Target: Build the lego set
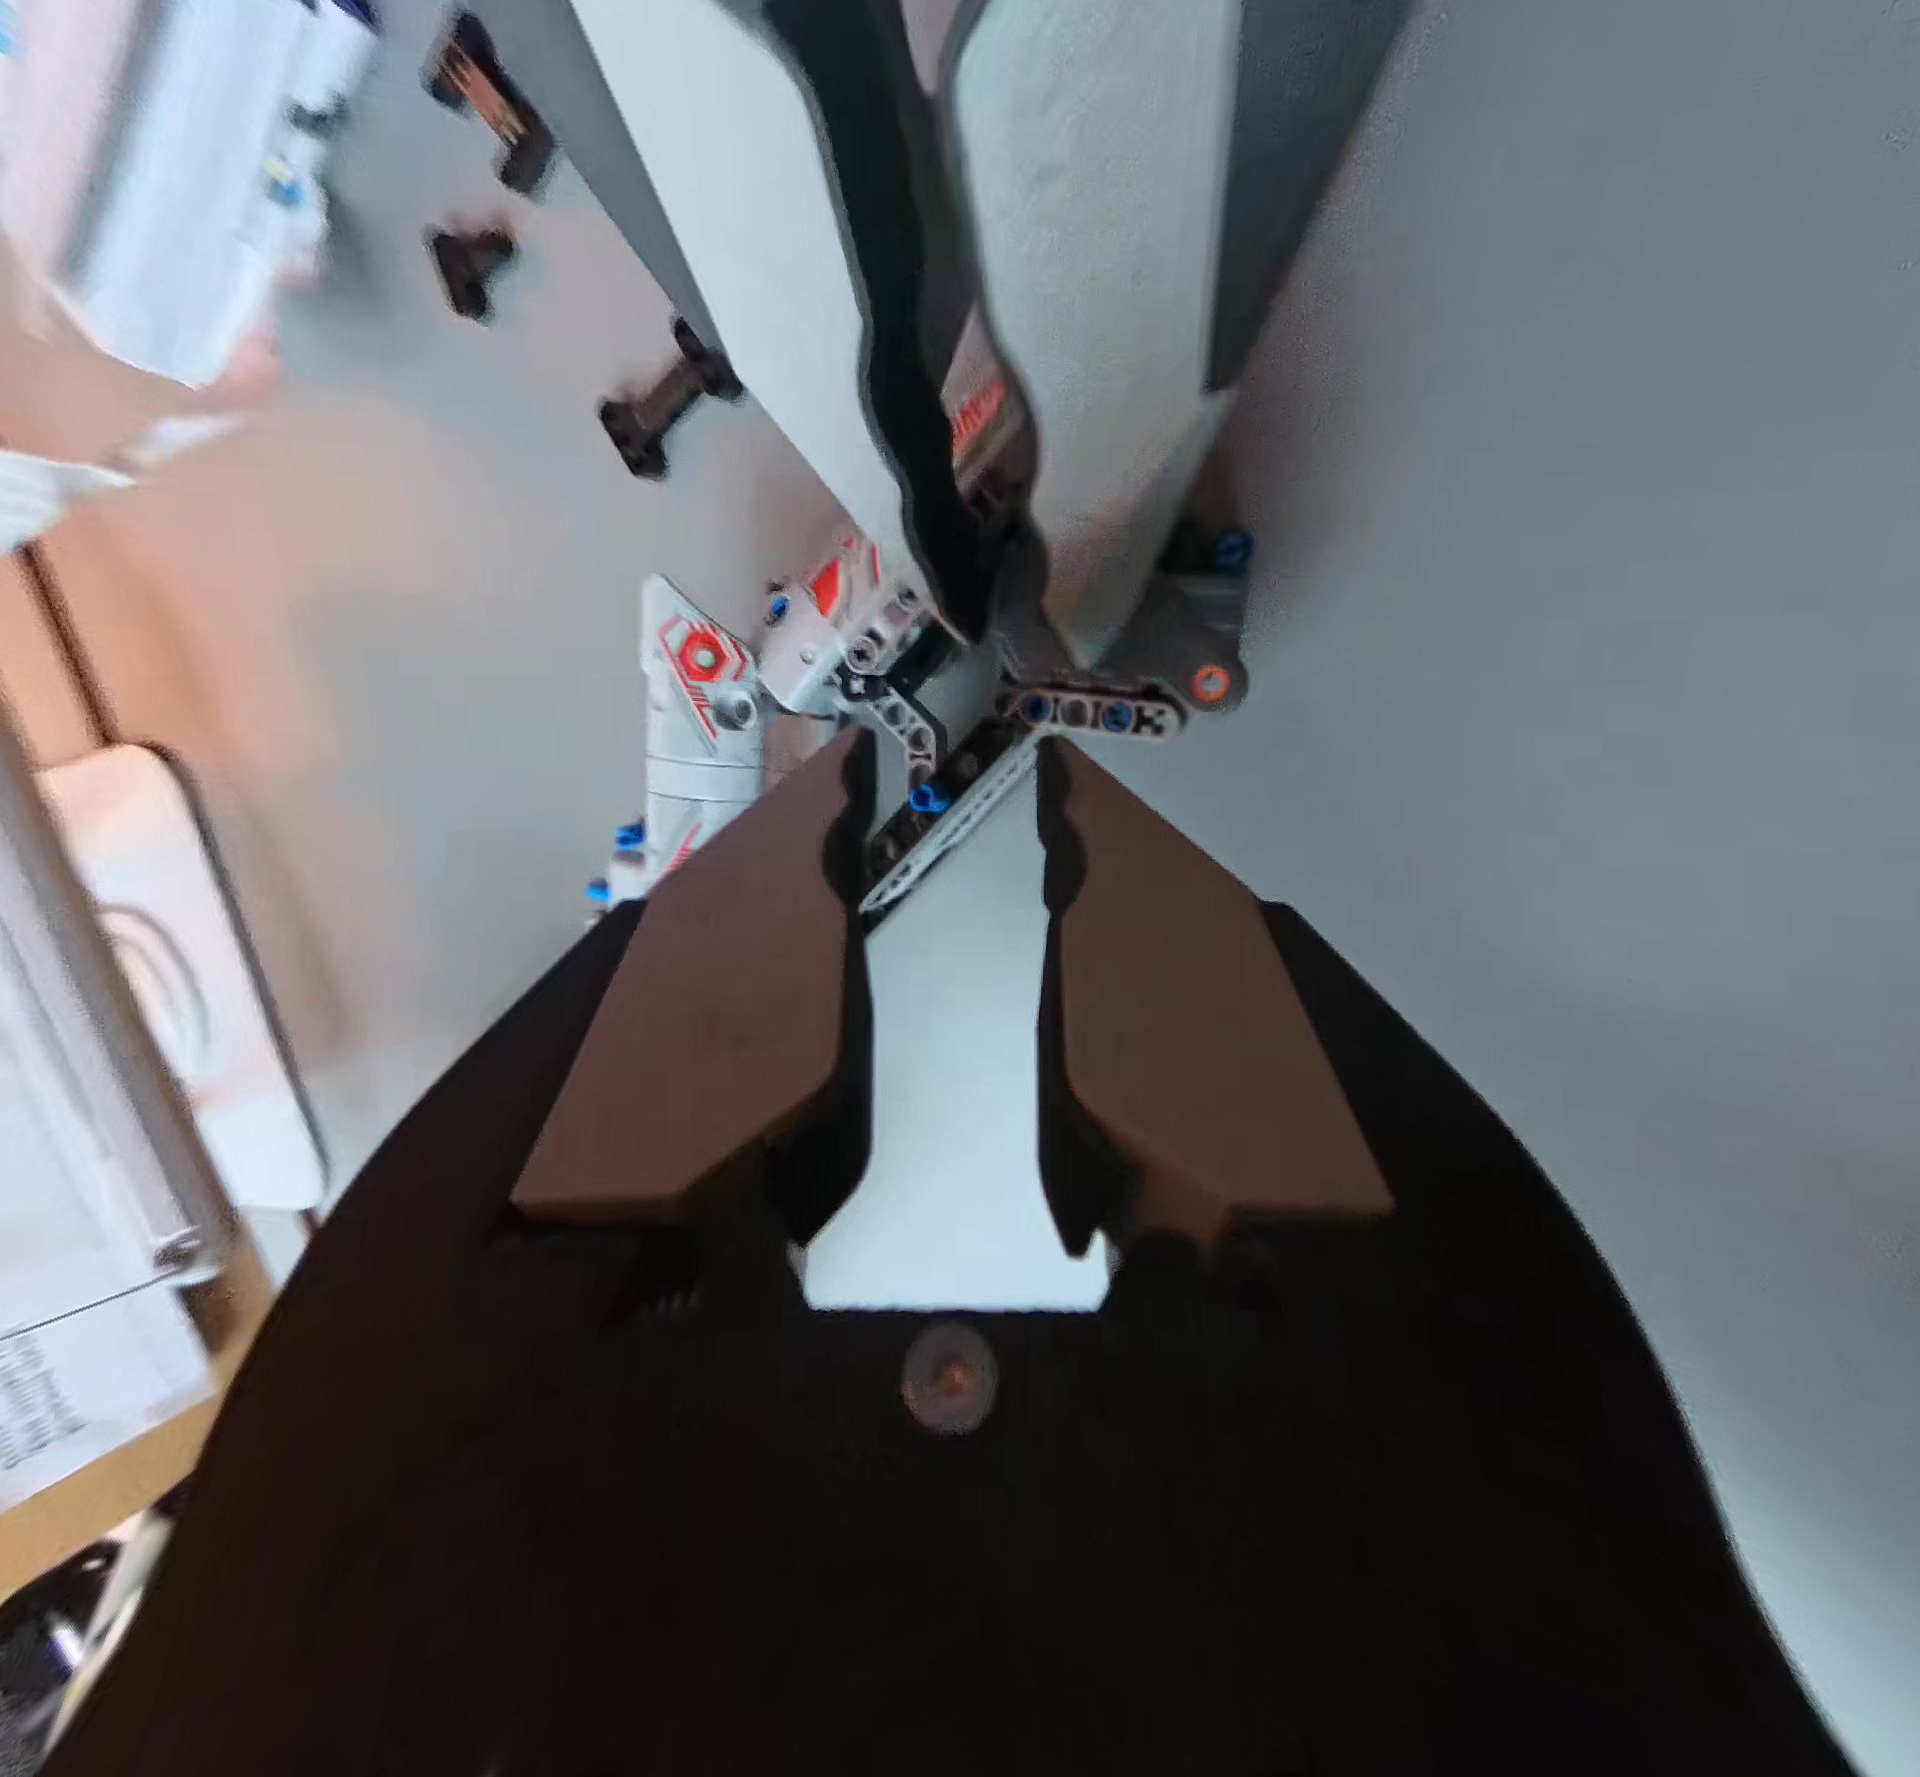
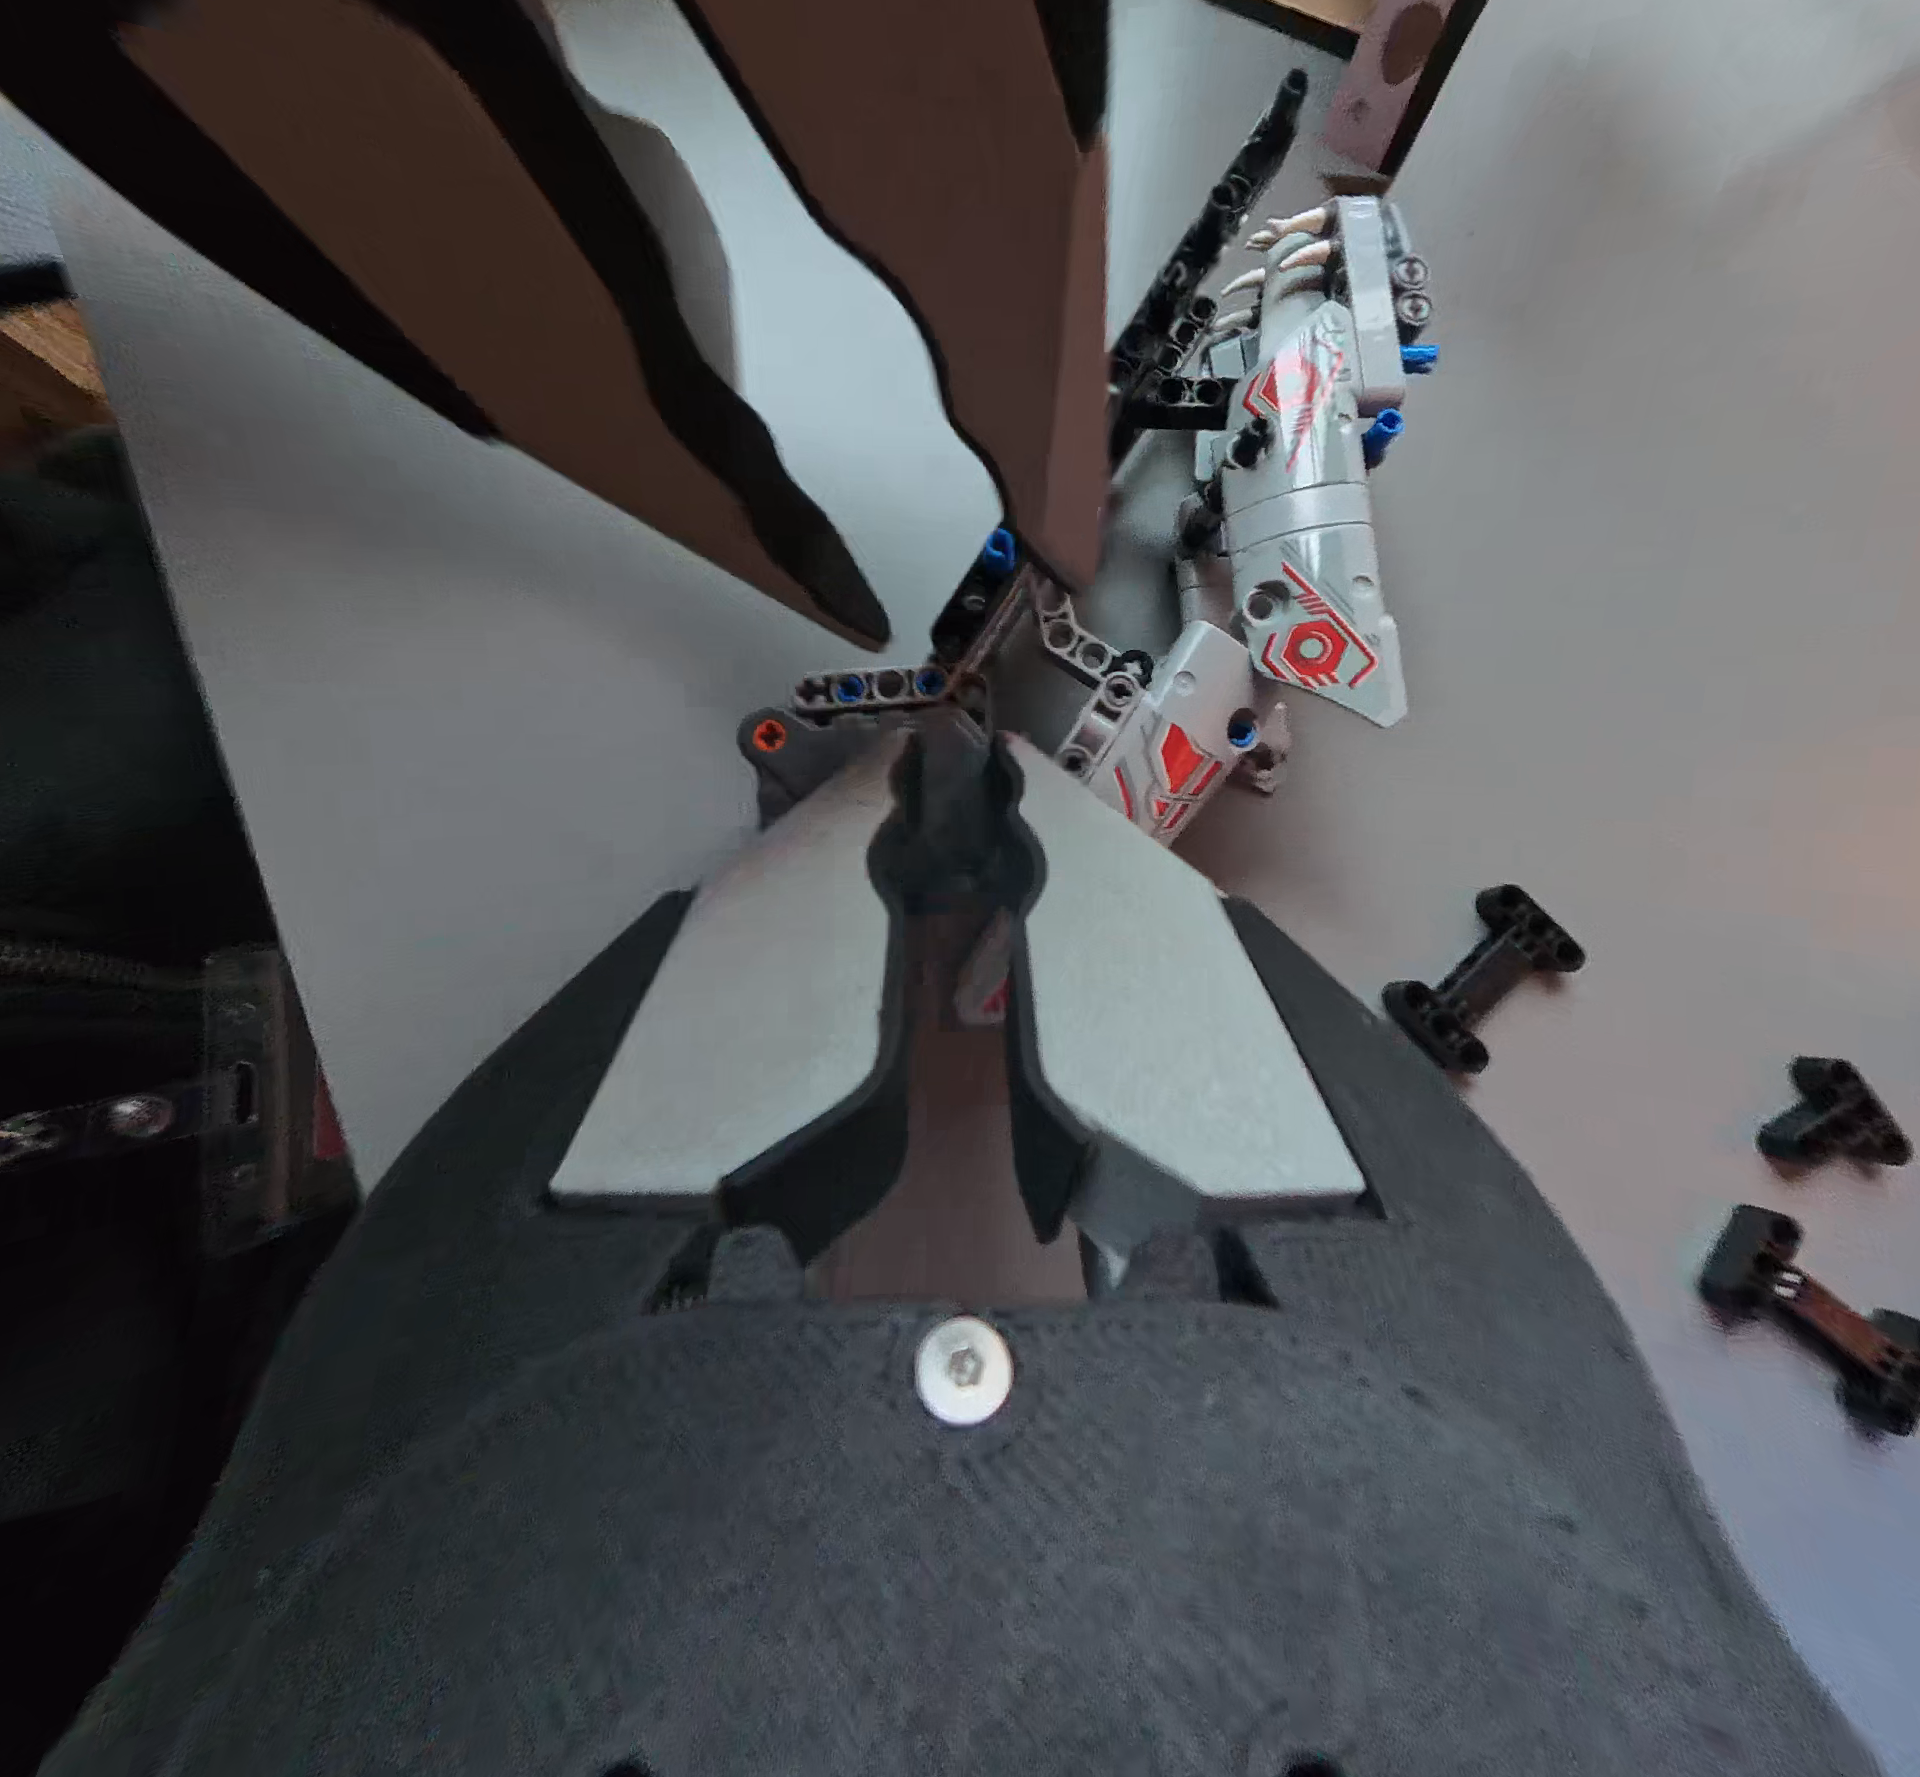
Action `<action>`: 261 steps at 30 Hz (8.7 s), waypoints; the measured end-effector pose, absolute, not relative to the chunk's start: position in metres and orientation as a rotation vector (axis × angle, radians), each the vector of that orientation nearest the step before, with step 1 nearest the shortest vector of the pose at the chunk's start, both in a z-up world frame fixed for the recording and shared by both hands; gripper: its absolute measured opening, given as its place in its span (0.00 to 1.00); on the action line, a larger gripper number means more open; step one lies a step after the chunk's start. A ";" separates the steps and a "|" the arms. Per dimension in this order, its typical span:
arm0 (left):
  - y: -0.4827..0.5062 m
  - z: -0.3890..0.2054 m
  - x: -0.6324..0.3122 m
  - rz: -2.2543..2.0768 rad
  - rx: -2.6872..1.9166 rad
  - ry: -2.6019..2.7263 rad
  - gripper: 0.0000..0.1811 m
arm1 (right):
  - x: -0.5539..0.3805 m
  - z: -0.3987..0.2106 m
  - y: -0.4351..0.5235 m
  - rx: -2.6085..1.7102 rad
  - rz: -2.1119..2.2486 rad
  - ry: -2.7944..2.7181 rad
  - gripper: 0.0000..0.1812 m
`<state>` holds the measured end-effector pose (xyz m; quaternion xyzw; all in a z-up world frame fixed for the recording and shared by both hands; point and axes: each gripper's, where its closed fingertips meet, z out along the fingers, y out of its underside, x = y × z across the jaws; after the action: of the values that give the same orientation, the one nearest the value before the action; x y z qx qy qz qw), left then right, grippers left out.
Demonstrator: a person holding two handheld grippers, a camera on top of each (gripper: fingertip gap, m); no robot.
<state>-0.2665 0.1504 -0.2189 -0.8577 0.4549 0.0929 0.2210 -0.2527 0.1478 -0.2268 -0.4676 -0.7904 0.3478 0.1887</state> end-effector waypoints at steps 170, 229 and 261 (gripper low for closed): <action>0.089 -0.186 -0.255 -0.787 -2.027 0.096 0.02 | -0.261 -0.189 0.079 -1.262 1.704 -2.193 0.02; 0.083 -0.204 -0.271 -0.786 -2.047 -0.024 0.02 | -0.261 -0.149 0.115 -1.258 1.768 -2.019 0.02; 0.240 -0.234 -0.204 -0.644 -2.499 0.481 0.31 | -0.210 -0.128 0.249 -1.613 1.439 -1.671 0.02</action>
<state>-0.2036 0.2396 -0.2345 -0.9205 0.1770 -0.2370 0.2553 -0.2101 0.2493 -0.1280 -0.5781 -0.5987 0.5158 0.2032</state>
